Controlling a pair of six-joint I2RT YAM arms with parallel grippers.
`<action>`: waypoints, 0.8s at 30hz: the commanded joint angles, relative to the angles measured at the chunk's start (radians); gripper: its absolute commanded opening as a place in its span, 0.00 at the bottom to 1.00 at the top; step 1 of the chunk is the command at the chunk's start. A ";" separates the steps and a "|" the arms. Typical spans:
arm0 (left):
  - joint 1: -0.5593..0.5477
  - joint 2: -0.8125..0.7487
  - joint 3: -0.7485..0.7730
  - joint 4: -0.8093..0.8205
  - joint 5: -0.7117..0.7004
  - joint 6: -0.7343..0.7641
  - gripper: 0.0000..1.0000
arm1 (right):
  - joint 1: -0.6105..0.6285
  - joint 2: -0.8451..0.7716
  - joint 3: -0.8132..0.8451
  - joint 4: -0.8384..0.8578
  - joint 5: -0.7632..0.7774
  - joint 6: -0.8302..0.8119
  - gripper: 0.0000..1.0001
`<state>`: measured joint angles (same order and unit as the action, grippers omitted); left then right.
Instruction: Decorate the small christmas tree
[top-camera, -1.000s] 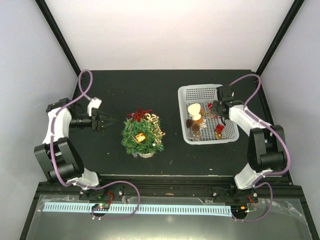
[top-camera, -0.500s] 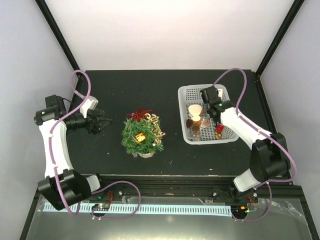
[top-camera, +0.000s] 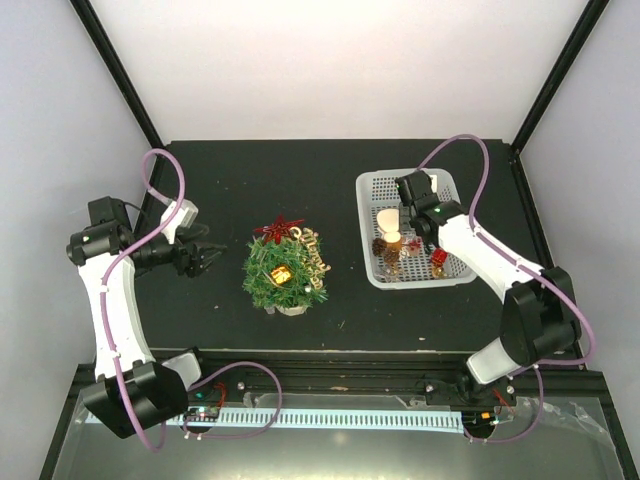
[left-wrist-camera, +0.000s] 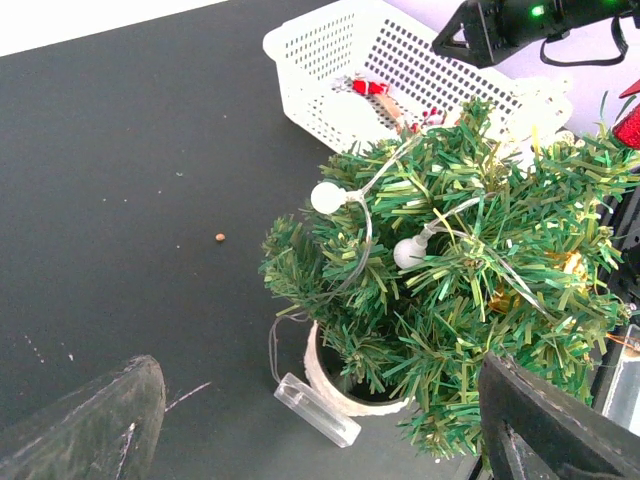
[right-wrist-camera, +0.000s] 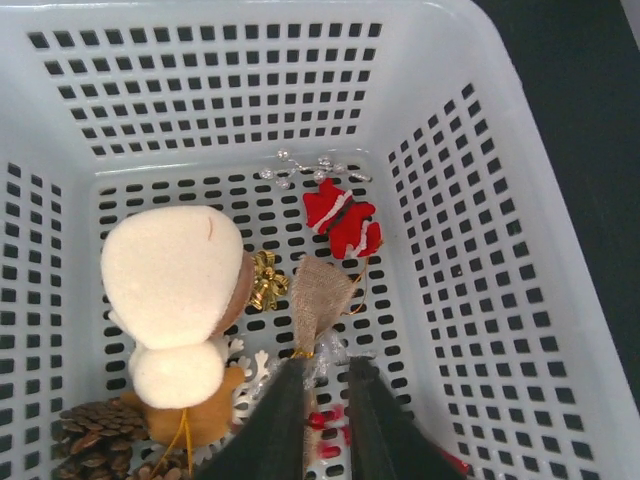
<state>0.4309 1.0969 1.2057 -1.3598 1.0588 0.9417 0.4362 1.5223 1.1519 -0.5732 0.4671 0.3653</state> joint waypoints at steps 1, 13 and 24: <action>0.003 -0.007 -0.004 -0.034 0.008 0.021 0.86 | -0.002 0.015 0.015 0.029 -0.026 0.004 0.08; 0.003 0.033 -0.032 -0.013 0.020 0.024 0.86 | -0.131 0.151 0.065 -0.002 -0.165 0.086 0.27; 0.003 0.083 -0.037 0.006 0.018 0.036 0.86 | -0.145 0.268 0.101 0.042 -0.297 0.026 0.48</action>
<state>0.4309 1.1664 1.1675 -1.3594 1.0595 0.9478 0.2897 1.7908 1.2301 -0.5636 0.2184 0.4118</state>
